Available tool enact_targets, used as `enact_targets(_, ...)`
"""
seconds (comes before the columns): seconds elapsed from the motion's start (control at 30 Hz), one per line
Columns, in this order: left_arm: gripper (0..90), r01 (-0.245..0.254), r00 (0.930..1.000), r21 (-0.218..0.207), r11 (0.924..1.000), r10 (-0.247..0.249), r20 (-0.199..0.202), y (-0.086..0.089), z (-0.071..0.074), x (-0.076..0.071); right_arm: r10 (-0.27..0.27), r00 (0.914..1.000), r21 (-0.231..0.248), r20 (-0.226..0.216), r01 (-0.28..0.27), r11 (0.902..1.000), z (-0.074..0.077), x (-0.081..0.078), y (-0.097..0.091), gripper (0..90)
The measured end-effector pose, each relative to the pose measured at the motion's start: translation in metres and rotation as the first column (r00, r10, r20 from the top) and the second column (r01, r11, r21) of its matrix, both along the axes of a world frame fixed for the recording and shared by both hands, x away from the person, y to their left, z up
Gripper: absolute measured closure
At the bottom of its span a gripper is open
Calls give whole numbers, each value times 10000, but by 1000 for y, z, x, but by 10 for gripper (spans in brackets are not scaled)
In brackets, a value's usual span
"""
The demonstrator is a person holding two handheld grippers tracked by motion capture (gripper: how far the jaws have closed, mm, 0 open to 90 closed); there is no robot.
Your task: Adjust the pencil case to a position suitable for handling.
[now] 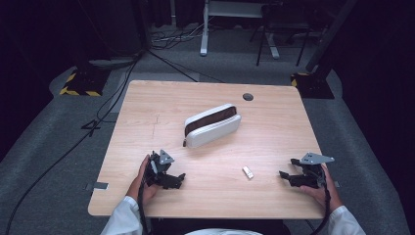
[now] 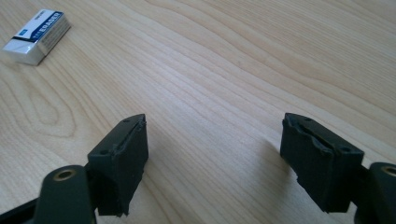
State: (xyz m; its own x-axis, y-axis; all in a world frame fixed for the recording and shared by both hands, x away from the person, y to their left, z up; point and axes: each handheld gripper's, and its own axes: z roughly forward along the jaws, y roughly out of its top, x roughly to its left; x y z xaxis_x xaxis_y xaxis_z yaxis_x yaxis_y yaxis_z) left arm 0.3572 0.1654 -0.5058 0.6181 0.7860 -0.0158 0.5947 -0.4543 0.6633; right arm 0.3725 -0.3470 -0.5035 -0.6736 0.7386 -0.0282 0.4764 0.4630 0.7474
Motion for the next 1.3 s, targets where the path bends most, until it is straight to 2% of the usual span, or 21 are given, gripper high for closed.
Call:
enact_targets(0.1,1,379,9993,-49,9993,-379,-21,1,0,-1,78,9997,-186,230,-74,9998,1,-2,3,258)
enact_targets(0.17,1,476,9989,-20,9989,-476,-11,2,0,-1,42,9998,-129,195,-39,9999,1,-3,4,284)
enact_targets(0.2,1,562,9984,-24,9984,-562,-12,2,0,-1,157,9999,-7,-11,-157,9999,1,-5,7,284)
enact_targets(0.27,1,748,9972,-27,9972,-748,2,2,0,1,367,9993,-74,29,-367,9993,2,-10,14,280)
enact_targets(0.3,1,844,9964,92,9964,-844,27,2,0,2,682,9977,101,-50,-681,9976,3,-15,24,281)
enact_targets(0.33,1,844,9964,92,9964,-844,27,2,0,2,682,9977,101,-50,-681,9976,3,-15,24,281)
enact_targets(0.37,1,827,9966,42,9966,-826,-26,2,0,2,985,9951,89,34,-986,9951,5,-19,36,290)
enact_targets(0.4,1,872,9962,70,9962,-872,-4,2,1,2,985,9951,89,34,-986,9951,5,-19,36,290)
enact_targets(0.43,1,879,9961,72,9961,-879,-2,2,1,2,1302,9915,211,9,-1302,9913,6,-20,48,300)
enact_targets(0.47,1,894,9960,26,9960,-894,-27,1,0,2,1302,9915,211,9,-1302,9913,6,-20,48,300)
enact_targets(0.5,1,878,9961,-3,9961,-879,-39,1,0,2,1637,9865,147,-10,-1637,9864,6,-21,65,317)
enact_targets(0.53,3,878,9961,-3,9961,-879,-39,1,0,2,1637,9865,147,-10,-1637,9864,6,-21,65,317)
enact_targets(0.67,5,987,9951,48,9951,-987,-2,0,0,2,2041,9788,60,-189,-2040,9790,2,-18,91,345)
enact_targets(0.87,5,1155,9933,22,9933,-1155,8,-2,0,0,1908,9815,123,-160,-1906,9816,1,-7,120,400)
enact_targets(0.93,5,1181,9930,-13,9930,-1180,19,-2,0,0,1805,9835,109,-129,-1803,9835,2,-4,126,458)
enact_targets(1.13,5,1166,9931,79,9931,-1167,90,-3,0,-1,1726,9850,161,-47,-1725,9849,2,-5,124,667)
enact_targets(1.17,5,1204,9926,82,9927,-1205,127,-3,1,-2,1726,9850,161,-47,-1725,9849,2,-5,124,667)
enact_targets(1.2,20,1320,9905,123,9912,-1324,362,-3,1,-3,1701,9854,106,-45,-1701,9854,3,-5,121,713)
enact_targets(1.23,74,1581,9854,109,9874,-1585,629,-2,3,-4,1683,9857,40,-29,-1683,9857,3,-5,117,724)
enact_targets(1.27,198,1720,9827,4,9851,-1716,700,-2,4,-4,1595,9872,-58,76,-1595,9872,3,-5,112,725)
enact_targets(1.3,232,1707,9827,-44,9853,-1699,732,-2,6,-3,1503,9886,-91,105,-1502,9886,4,-4,107,728)
